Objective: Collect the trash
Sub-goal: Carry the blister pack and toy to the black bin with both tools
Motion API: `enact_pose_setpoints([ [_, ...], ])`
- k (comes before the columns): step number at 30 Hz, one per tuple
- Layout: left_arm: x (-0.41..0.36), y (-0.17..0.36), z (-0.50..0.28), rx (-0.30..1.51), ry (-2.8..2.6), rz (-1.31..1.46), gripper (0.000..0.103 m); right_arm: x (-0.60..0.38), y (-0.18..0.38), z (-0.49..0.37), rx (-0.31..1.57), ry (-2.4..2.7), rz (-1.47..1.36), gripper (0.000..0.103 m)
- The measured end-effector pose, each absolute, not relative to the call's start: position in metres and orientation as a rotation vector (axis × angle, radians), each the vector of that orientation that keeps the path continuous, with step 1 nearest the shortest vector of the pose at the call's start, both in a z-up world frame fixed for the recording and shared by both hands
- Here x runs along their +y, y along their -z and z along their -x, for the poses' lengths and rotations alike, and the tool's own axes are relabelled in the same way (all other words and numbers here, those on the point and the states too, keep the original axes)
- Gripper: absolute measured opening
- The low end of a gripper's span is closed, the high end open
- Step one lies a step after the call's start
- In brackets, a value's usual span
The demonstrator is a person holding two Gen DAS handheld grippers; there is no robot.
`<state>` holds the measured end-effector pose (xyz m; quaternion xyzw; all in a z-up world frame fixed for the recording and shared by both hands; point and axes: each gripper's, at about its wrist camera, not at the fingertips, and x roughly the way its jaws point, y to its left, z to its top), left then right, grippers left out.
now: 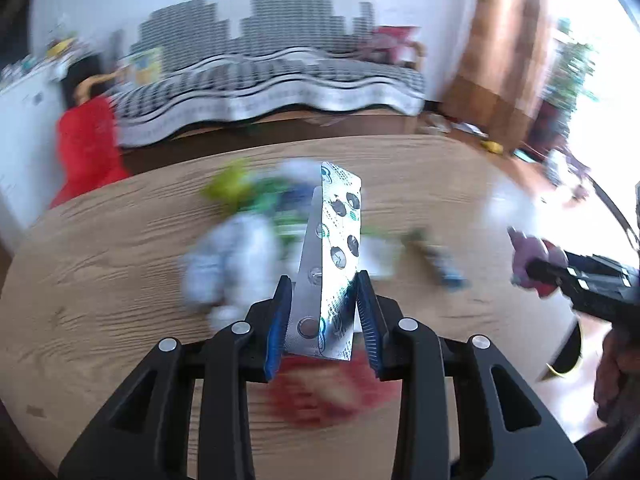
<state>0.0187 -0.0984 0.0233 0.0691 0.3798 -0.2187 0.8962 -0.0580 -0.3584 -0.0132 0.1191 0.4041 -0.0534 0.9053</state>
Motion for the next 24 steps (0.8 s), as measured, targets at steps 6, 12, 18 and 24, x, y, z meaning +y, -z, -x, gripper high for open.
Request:
enact_pose_setpoints([
  [6,-0.225,-0.019,0.036,0.768,0.675,-0.226,0.032,-0.484,0.018,0.145,0.807,0.387,-0.33,0.056],
  [12,-0.357,0.012,0.102,0.807,0.912,-0.296,0.032,-0.59,0.048,0.238,0.829,0.623,-0.451,0.056],
  [18,-0.465,0.066,0.155,0.877,1.082,-0.364,0.032,-0.65,0.089,0.302,0.881,0.709,-0.56,0.056],
  [24,-0.532,0.127,0.179,0.978,1.16,-0.44,0.033,-0.68,0.126,0.316,0.939,0.72,-0.628,0.056],
])
